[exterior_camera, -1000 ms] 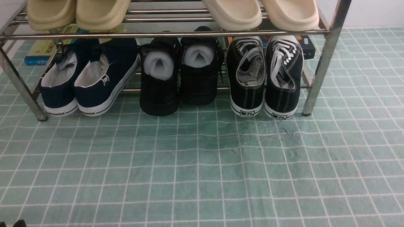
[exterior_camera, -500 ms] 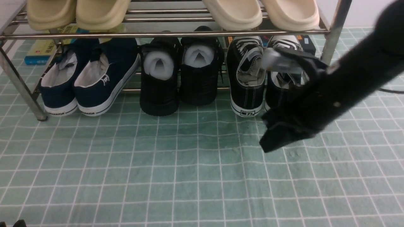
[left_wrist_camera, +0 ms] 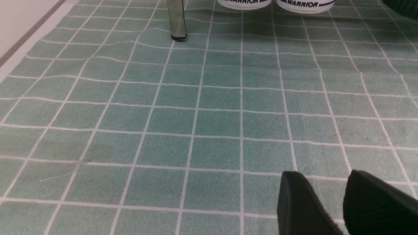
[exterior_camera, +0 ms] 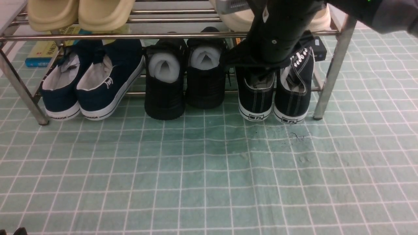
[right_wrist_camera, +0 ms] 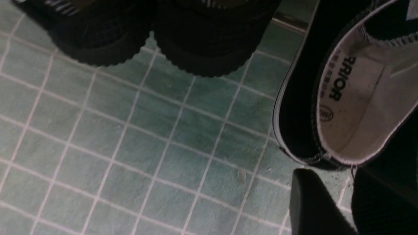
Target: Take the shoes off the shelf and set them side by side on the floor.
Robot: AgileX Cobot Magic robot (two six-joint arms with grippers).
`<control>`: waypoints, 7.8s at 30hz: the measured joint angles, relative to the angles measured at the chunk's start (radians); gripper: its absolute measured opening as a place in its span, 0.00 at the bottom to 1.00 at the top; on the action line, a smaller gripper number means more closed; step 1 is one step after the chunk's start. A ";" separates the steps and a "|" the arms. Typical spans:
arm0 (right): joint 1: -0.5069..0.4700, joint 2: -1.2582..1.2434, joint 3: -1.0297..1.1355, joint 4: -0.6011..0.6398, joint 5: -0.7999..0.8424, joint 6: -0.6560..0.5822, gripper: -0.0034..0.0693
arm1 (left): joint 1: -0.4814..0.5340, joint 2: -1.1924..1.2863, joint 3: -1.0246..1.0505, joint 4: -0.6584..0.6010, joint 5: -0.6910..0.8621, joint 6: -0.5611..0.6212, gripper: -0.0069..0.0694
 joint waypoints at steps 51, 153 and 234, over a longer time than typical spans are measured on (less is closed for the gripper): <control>0.122 -0.288 0.276 0.202 0.032 0.005 0.06 | 0.000 0.000 0.000 0.000 0.000 0.000 0.41; 0.016 -0.472 0.772 0.067 -0.050 0.143 0.07 | 0.000 0.000 0.000 0.000 0.000 0.002 0.41; 0.028 -1.436 1.745 0.018 -1.034 -0.037 0.04 | 0.000 0.000 0.000 0.000 0.000 0.002 0.41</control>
